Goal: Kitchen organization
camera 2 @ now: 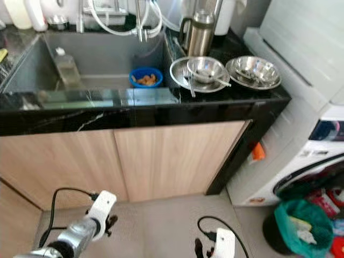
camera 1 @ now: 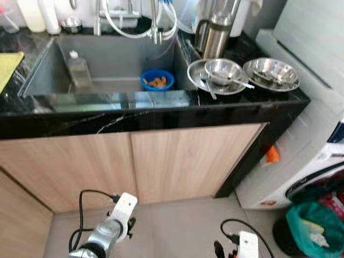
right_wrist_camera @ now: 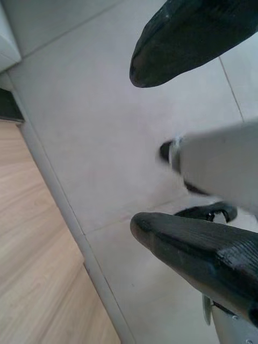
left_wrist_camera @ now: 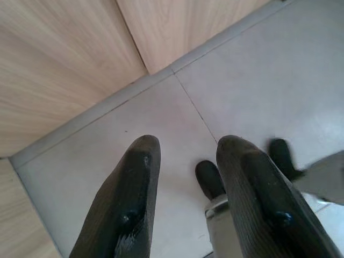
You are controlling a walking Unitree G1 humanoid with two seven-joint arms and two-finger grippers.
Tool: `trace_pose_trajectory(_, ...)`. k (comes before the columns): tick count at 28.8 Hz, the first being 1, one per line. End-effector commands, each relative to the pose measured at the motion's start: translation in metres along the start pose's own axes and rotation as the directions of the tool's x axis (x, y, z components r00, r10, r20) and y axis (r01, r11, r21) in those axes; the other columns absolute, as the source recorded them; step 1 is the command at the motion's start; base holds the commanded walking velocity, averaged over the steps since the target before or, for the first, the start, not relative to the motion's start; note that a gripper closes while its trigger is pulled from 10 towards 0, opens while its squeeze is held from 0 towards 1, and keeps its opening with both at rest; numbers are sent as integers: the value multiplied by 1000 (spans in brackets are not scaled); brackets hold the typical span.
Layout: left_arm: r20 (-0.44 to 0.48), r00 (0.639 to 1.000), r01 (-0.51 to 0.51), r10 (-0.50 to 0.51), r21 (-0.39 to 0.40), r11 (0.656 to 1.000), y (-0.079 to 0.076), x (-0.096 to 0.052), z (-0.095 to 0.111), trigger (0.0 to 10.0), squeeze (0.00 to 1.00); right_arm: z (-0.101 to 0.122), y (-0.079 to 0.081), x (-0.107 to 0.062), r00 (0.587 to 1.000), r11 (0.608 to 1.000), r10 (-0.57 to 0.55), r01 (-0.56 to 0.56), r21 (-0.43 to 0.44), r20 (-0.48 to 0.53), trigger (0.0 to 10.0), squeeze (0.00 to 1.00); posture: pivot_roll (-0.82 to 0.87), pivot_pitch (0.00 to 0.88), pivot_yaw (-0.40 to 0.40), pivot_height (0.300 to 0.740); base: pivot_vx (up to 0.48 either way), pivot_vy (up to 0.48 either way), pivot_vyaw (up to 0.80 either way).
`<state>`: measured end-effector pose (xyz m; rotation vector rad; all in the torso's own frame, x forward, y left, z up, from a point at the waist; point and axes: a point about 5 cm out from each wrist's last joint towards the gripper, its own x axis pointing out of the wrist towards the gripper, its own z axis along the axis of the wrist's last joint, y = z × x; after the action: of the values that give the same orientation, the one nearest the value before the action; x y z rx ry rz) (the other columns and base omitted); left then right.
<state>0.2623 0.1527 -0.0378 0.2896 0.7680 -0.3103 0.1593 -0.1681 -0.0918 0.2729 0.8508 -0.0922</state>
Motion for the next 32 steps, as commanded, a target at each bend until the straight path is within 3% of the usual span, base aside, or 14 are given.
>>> trace_pose_trajectory(1, -24, 999, 21, -22, -3, 1000, -8, 0, -6, 10000, 0, -4, -9, -3, 1000, 1000, -26, 26, 11, -4, 10000, 0, 143, 111, -91, 740, 0, 454, 0)
trace_pose_trajectory(13, -23, 1000, 21, -21, 1, 1000, -7, 0, -5, 10000, 0, -4, -9, -3, 1000, 1000, -27, 28, 12, -9, 10000, 0, 144, 113, -89, 740, 0, 347, 0)
trace_pose_trajectory(22, -15, 1000, 15, -15, 7, 1000, -8, 0, -5, 10000, 0, -4, -9, -3, 1000, 1000, -27, 27, 14, -2, 10000, 0, 143, 109, -90, 740, 0, 0, 0)
trace_pose_trajectory(25, -19, 1000, 21, -21, 12, 1000, -9, 1, -5, 10000, 0, -3, -10, -3, 1000, 999, -26, 26, -21, -2, 10000, 0, 142, 100, -91, 740, 0, 0, 152)
trace_pose_trajectory(32, -19, 1000, 23, -23, 17, 1000, -11, 1, -6, 10000, 0, -5, -10, -4, 1000, 1000, -26, 26, 5, -5, 10000, 0, 145, 92, -92, 740, 363, 0, 457)
